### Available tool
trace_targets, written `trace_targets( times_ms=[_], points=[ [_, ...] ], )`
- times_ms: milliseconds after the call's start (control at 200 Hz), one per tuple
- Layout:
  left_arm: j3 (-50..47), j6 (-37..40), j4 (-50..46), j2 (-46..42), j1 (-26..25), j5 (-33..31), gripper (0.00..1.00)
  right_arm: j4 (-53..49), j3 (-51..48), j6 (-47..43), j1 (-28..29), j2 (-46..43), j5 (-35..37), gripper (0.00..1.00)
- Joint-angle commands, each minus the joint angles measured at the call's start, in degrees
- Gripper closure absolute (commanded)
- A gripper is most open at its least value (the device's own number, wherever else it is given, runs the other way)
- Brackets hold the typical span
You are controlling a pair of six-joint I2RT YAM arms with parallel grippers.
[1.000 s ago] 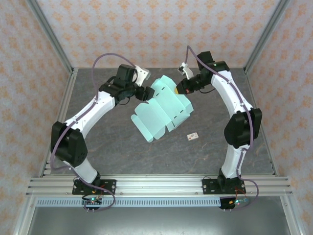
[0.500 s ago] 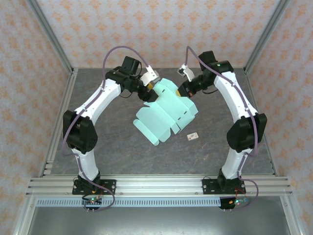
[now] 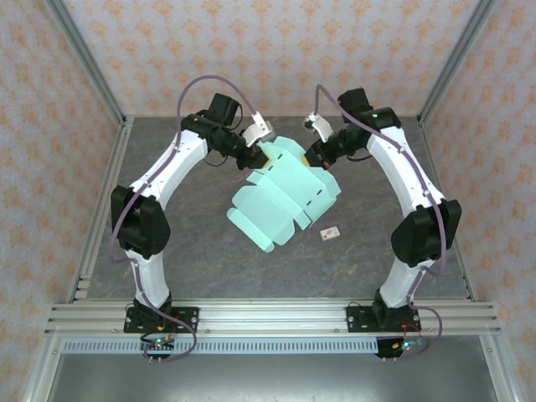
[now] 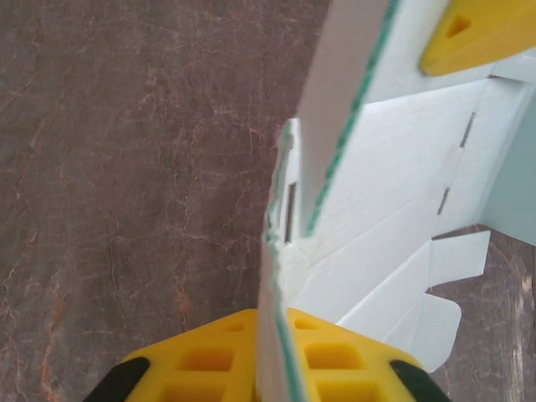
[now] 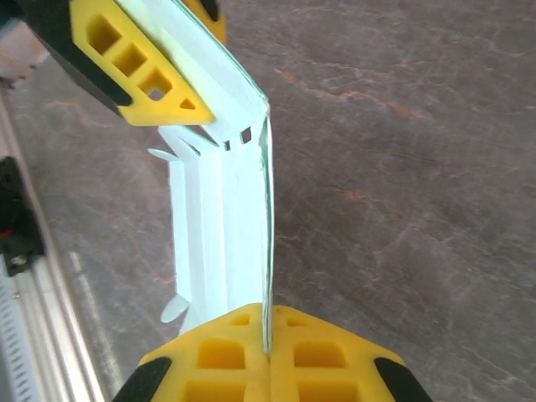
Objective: Fold the paper box
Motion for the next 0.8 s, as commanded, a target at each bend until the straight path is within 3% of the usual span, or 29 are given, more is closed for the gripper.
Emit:
trace_targets(
  times_ms=[0,95,490,796],
  points=[
    [1.7,-2.9,-3.0,0.1,0.5,1.6,0.95,7.7,-4.1,1.9,2.8,-5.6,10.4,1.00],
    [2.6,-5.4,-3.9,0.1,0.5,0.9,1.00,13.6,-8.9,1.8,5.9,-9.2,19.6,1.00],
    [2.7,-11.7,-4.2,0.1,1.4,3.9,1.00,36.7,-26.4,-8.5,21.2,-16.9,55.6,1.00],
    [2.6,-12.6,-4.2,0.8,2.2,5.6,1.00,51.1,-34.8,-14.2,26.4,-18.3,66.1,1.00]
  ],
)
